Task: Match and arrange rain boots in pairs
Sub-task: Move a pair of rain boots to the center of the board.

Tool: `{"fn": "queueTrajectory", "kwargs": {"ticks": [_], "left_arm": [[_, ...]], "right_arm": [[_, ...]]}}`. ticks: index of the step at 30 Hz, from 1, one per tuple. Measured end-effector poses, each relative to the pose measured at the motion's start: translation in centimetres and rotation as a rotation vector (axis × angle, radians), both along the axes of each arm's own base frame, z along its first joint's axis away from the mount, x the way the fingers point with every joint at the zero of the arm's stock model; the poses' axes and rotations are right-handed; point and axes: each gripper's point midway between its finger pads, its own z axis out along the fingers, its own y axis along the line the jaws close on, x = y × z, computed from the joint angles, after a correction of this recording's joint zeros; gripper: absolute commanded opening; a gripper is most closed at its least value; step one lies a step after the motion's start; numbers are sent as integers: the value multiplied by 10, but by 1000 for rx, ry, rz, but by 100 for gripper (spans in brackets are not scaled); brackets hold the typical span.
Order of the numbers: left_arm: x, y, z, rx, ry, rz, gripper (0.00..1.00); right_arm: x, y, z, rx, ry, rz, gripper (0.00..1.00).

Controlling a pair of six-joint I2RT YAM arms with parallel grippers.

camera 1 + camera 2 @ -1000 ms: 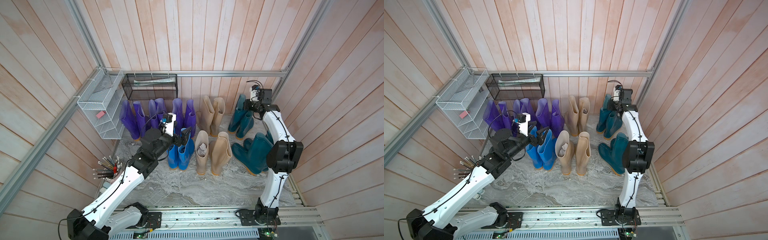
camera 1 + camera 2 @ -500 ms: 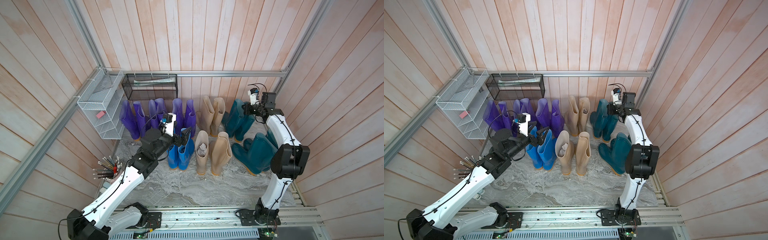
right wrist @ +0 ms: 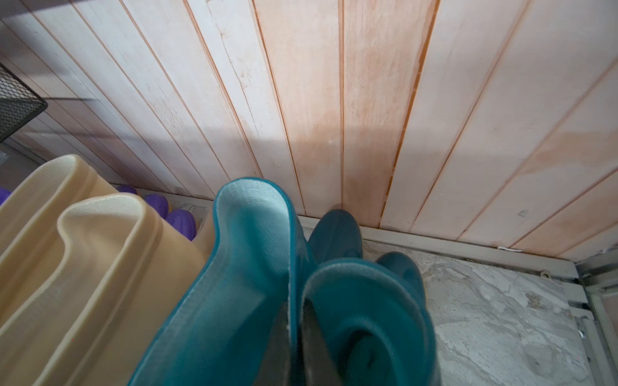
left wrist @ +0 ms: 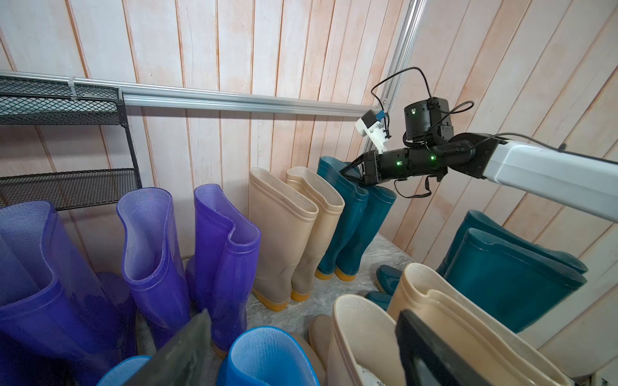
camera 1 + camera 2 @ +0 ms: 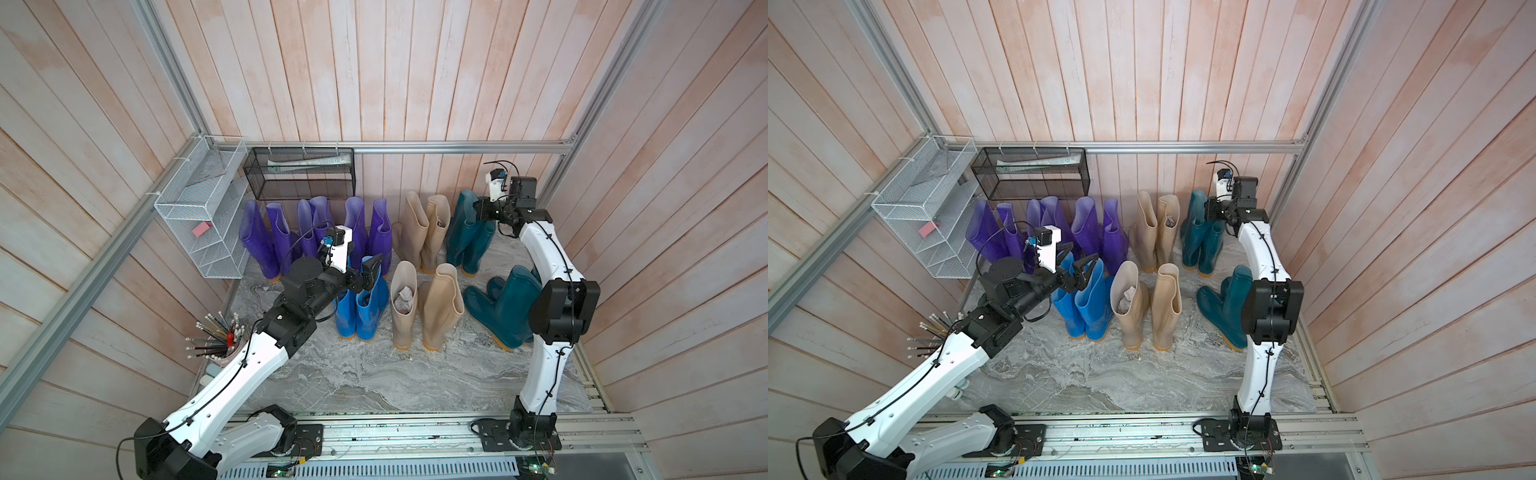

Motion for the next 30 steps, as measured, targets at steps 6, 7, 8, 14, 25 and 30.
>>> {"fn": "queueTrajectory", "kwargs": {"ticks": [6, 7, 8, 14, 25, 30], "left_arm": [[0, 0, 0, 0, 0, 0, 89], [0, 0, 0, 0, 0, 0, 89], [0, 0, 0, 0, 0, 0, 89], [1, 1, 0, 0, 1, 2, 89], [-1, -1, 0, -4, 2, -17, 90], [-6, -5, 3, -23, 9, -46, 89]], "right_arm": [[-2, 4, 0, -28, -5, 48, 0], [-1, 4, -1, -32, -6, 53, 0], [0, 4, -1, -37, -8, 55, 0], [1, 4, -1, -43, -15, 70, 15], [-34, 2, 72, 22, -185, 16, 60], [-76, -11, 112, 64, -250, -83, 58]]}}
